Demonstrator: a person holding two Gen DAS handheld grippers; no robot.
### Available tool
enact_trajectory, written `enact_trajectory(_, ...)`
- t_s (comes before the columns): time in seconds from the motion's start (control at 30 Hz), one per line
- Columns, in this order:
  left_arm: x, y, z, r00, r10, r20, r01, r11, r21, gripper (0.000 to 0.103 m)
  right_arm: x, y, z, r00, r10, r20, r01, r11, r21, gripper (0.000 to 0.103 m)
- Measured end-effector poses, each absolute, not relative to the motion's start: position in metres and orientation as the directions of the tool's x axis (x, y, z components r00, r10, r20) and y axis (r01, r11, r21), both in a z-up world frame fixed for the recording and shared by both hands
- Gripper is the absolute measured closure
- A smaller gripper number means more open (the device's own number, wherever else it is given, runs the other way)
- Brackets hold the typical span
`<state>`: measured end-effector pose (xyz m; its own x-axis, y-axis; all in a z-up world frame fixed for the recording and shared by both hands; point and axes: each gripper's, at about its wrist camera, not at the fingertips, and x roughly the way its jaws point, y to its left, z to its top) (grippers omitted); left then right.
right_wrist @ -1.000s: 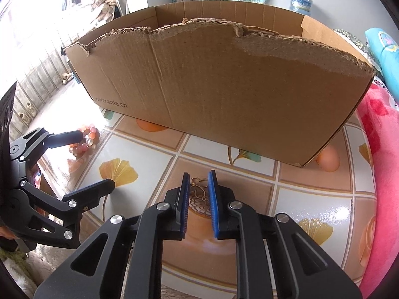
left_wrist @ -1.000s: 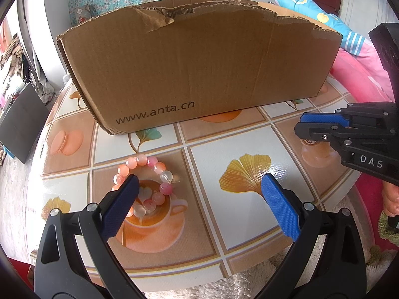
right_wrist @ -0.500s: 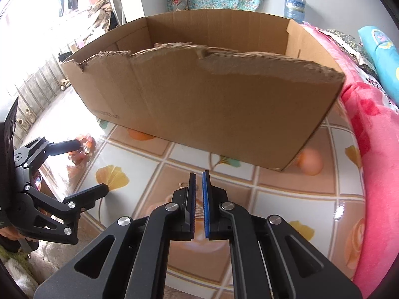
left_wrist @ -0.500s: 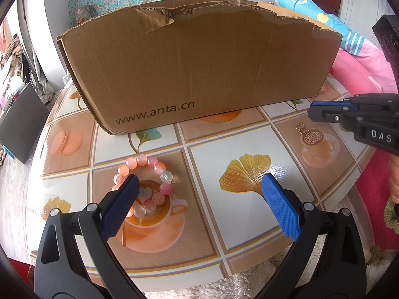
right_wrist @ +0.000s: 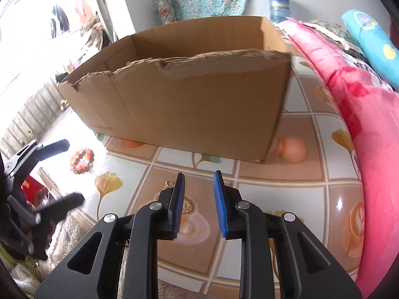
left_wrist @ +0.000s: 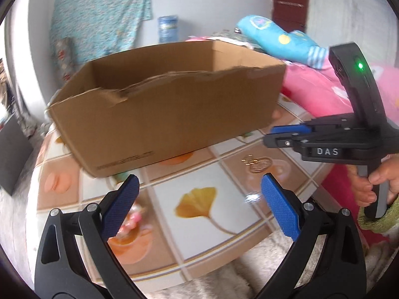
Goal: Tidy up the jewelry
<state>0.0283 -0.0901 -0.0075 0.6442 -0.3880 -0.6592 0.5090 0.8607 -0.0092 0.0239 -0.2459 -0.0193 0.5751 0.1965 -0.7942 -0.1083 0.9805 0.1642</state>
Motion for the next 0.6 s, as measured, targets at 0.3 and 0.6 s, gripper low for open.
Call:
enact_trajectory(0.3, 0.051, -0.148, -0.024, 0.525, -0.451, -0.722, 0.635, 0.772, -0.020, 0.043, 0.012, -0.266, -0.026, 0.618, 0.200, -0.760, -0.058, 0.976, 0.210, 0.079)
enact_trajectory(0.6, 0.063, -0.167, -0.039, 0.479, -0.405, -0.779, 0.654, 0.757, 0.008, 0.063, 0.010, -0.274, -0.036, 0.630, 0.213, -0.747, -0.059, 0.972, 0.227, 0.079)
